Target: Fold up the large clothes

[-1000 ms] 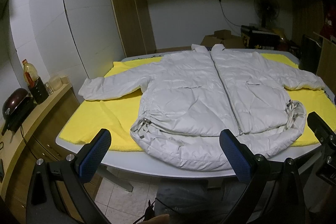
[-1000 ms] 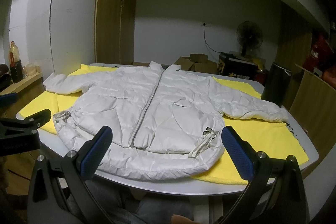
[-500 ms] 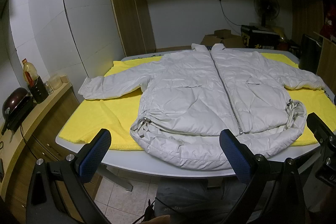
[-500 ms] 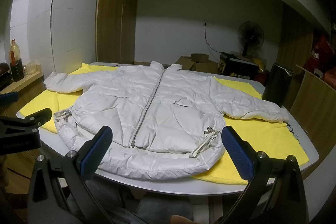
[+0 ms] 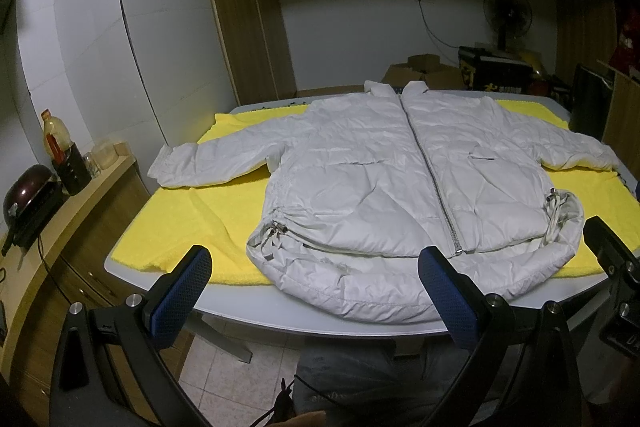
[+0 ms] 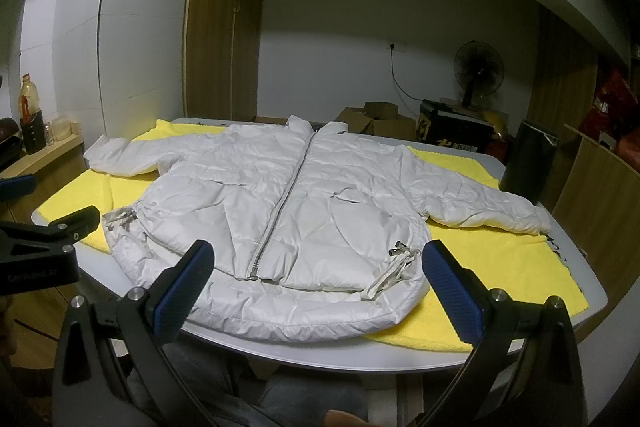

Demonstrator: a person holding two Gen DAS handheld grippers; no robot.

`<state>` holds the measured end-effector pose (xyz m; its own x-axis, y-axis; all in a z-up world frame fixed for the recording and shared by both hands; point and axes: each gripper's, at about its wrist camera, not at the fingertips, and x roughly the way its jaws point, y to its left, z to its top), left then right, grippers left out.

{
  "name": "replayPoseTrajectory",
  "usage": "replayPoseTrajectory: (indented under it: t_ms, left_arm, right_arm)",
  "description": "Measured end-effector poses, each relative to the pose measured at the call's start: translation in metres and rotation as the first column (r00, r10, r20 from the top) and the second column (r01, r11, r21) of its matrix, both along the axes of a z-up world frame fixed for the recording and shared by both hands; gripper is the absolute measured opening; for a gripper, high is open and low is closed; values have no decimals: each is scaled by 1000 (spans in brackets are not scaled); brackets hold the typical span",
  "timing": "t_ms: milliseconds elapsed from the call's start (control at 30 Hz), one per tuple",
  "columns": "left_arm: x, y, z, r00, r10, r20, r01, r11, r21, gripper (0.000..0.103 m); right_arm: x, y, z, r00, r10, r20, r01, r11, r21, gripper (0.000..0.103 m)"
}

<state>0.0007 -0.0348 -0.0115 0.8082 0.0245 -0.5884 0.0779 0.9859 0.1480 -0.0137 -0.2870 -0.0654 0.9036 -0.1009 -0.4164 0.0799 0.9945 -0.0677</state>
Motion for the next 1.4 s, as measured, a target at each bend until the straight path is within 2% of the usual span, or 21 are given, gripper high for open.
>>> replayPoseTrajectory:
  t_ms: [1400]
  left_arm:
    - [1, 0, -3, 1000, -3, -10, 3, 1000, -7, 103]
  right_arm:
    - [-2, 5, -4, 1000, 15, -8, -15, 1000, -11, 103]
